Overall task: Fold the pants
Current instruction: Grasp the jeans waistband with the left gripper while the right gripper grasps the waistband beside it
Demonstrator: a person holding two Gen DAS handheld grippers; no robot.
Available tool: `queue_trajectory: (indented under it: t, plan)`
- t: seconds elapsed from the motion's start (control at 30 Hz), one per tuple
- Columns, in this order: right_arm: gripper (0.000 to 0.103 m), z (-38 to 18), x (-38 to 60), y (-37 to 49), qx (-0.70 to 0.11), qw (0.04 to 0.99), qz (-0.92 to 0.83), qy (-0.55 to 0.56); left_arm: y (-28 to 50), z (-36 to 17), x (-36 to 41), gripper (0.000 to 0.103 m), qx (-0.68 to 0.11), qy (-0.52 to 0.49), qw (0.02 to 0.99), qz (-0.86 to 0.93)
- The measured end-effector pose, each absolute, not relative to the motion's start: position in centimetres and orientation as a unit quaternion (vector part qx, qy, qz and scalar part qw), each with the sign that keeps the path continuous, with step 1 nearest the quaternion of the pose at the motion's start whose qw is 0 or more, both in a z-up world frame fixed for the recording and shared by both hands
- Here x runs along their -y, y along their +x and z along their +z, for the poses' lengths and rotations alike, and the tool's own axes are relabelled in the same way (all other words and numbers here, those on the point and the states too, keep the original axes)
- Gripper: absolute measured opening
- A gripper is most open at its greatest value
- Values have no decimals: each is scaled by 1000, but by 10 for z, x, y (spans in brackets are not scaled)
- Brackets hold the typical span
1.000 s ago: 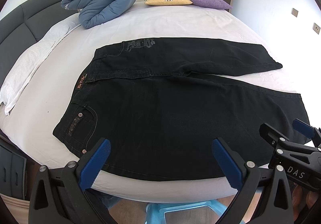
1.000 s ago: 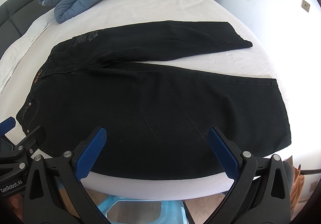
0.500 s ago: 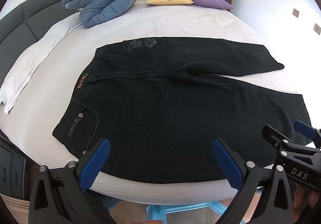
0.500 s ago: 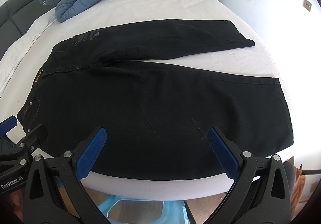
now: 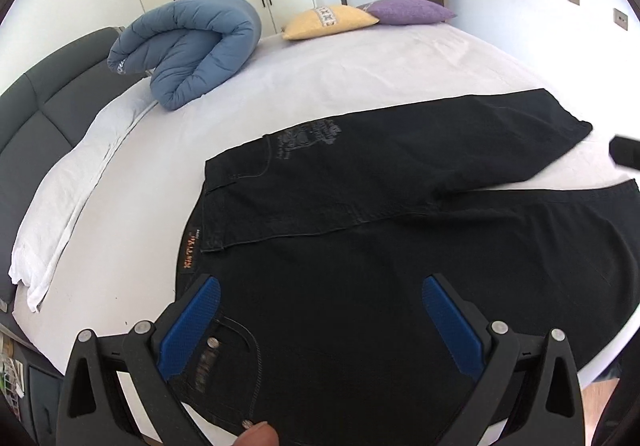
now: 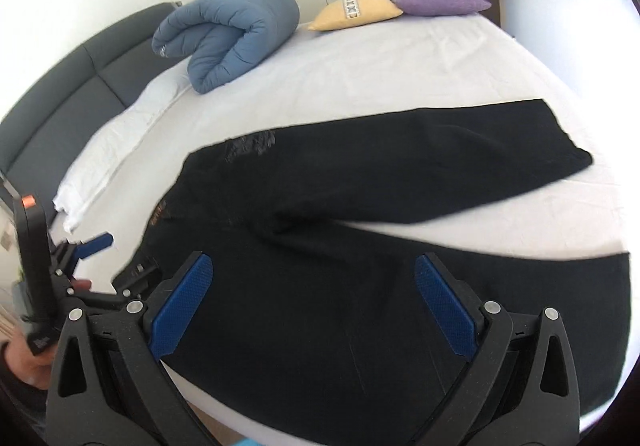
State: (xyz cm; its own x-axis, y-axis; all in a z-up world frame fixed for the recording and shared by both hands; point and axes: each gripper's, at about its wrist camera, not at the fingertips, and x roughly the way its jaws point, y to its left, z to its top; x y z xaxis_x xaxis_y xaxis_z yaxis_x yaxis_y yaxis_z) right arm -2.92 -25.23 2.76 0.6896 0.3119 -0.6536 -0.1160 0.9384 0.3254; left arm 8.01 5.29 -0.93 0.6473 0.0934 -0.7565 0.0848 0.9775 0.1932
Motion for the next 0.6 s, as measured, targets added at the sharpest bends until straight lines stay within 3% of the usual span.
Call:
queue_trajectory:
  t: [0.17, 0.3, 0.37, 0.4, 0.47, 0.53, 0.6]
  plan:
    - [103, 33, 286, 52, -415, 896, 116, 113, 132, -16, -96, 103, -451, 39, 891, 13]
    - [103, 35, 294, 111, -413, 899, 141, 46, 202, -21, -118, 103, -446, 81, 891, -3]
    - [90, 37, 292, 143, -415, 891, 183, -1, 233, -21, -123, 103, -443, 101, 890, -31]
    - [79, 37, 288, 154, -415, 887, 200, -23, 256, -23, -125, 99, -444, 125, 886, -48]
    - [56, 35, 278, 176, -417, 877, 228, -74, 290, -27, -132, 80, -459, 143, 873, -85]
    - [44, 31, 260, 200, -425, 860, 259, -113, 328, -34, -144, 49, -489, 137, 853, -123]
    - [44, 27, 251, 218, -429, 851, 279, -123, 357, -41, -155, 49, -510, 147, 835, -145]
